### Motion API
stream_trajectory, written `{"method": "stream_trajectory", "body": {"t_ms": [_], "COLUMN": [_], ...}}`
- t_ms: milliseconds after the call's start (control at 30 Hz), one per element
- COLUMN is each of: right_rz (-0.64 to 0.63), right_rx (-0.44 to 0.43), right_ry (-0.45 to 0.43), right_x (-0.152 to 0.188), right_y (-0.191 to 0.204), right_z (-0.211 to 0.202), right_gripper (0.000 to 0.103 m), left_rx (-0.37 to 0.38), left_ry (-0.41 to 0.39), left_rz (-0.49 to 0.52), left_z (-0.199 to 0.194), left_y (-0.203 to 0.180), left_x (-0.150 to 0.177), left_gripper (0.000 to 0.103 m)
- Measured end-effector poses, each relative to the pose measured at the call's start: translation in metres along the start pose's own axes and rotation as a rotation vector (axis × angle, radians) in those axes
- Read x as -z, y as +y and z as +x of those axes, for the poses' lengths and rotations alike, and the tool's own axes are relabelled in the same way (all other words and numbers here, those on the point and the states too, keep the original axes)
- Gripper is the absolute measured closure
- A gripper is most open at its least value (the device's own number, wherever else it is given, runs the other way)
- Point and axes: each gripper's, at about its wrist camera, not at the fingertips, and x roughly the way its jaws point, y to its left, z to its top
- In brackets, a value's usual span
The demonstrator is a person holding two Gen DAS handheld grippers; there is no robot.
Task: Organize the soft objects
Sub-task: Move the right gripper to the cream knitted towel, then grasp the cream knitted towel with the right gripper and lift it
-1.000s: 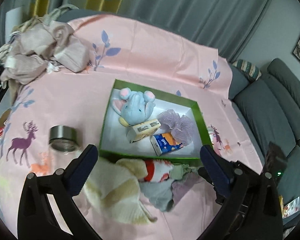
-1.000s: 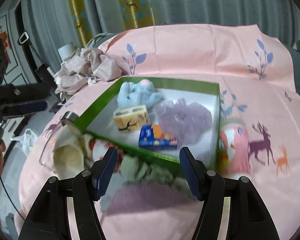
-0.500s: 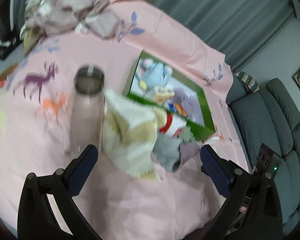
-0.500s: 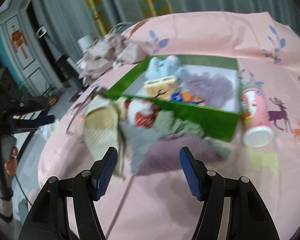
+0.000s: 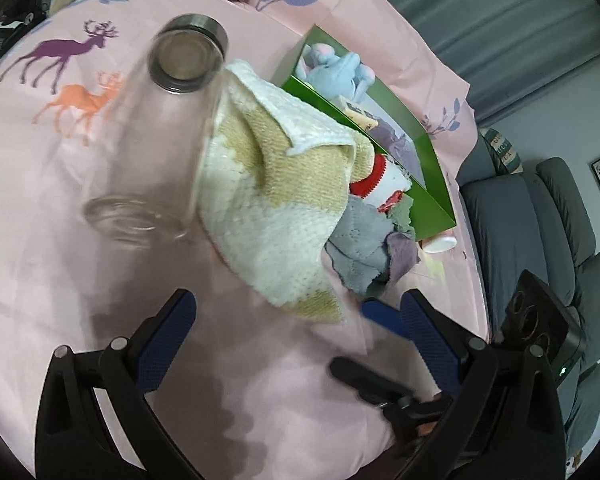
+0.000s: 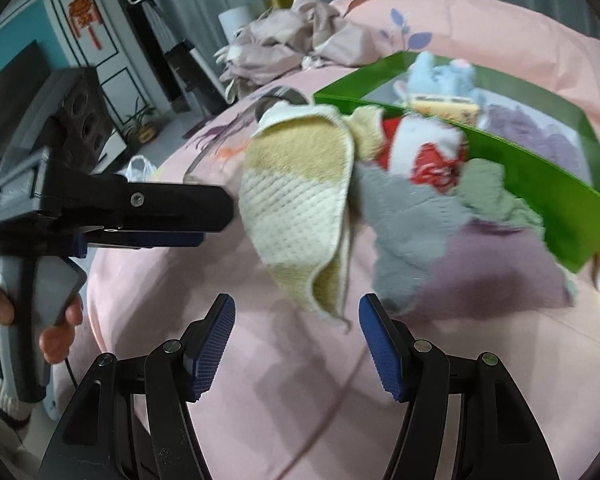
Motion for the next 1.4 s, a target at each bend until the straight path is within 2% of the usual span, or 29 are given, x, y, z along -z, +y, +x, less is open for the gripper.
{"method": "stream_trajectory", "body": {"t_ms": [200,267,467,500,533,567,633,667,700,767,933,1167,1400], "right_rz": [-0.025,-0.024,-0.049,-0.049,-0.051,-0.055,-0.057,-0.054,-0.045,-0.022,-0.058,-0.181,-0.294], "right_rx": [0.012,0.017,0.034,0.035,0.037,0.043,0.039,0.031,0.019,-0.009,-0.033,-0.015,0.058], "right_ry": [0.032,0.038,0.035,0.030,0.029,0.025,0.022,0.021,0.019,0.013,-0.058,-0.198,-0.334], "right_x": [-0.009,-0.013,-0.020,-0.020,-0.021,-0.021,-0.021,-0.021,-0.021,-0.021,-0.018,-0.021,-0.031], "right_y": [0.001,-0.002,0.000,0.000,0.000,0.001,0.000,0.000,-0.002,-0.004,0.005,0.032,0.056], "right_z": [0.023,0.030,0.040,0.041,0.041,0.042,0.041,0.042,0.042,0.040,0.016,-0.046,-0.103], "right_gripper": [0.038,0.038,0.038,0.041,0.049,0.060,0.071,0.080,0.083,0.087,0.087,0.087,0.087], "left_rx": [-0.001,-0.003,-0.002,0.000,0.003,0.008,0.010,0.015,0.025,0.040,0.073,0.130,0.194], "left_ry": [0.005,-0.008,-0.017,-0.014,-0.011,-0.005,-0.002,-0.002,-0.005,-0.016,-0.053,-0.142,-0.229], "left_rz": [-0.035,-0.034,-0.035,-0.036,-0.040,-0.044,-0.050,-0.051,-0.052,-0.050,0.014,0.145,0.242], "left_z": [0.019,0.021,0.028,0.030,0.031,0.032,0.032,0.032,0.030,0.025,0.004,-0.041,-0.083], "left_y": [0.009,0.010,0.011,0.011,0.011,0.013,0.015,0.016,0.017,0.017,-0.001,-0.044,-0.092], "left_x": [-0.007,-0.007,-0.012,-0.013,-0.013,-0.013,-0.012,-0.013,-0.013,-0.013,-0.011,-0.010,-0.016], "left_gripper": [0.003,0.009,0.041,0.049,0.059,0.064,0.082,0.085,0.089,0.092,0.092,0.092,0.092]}}
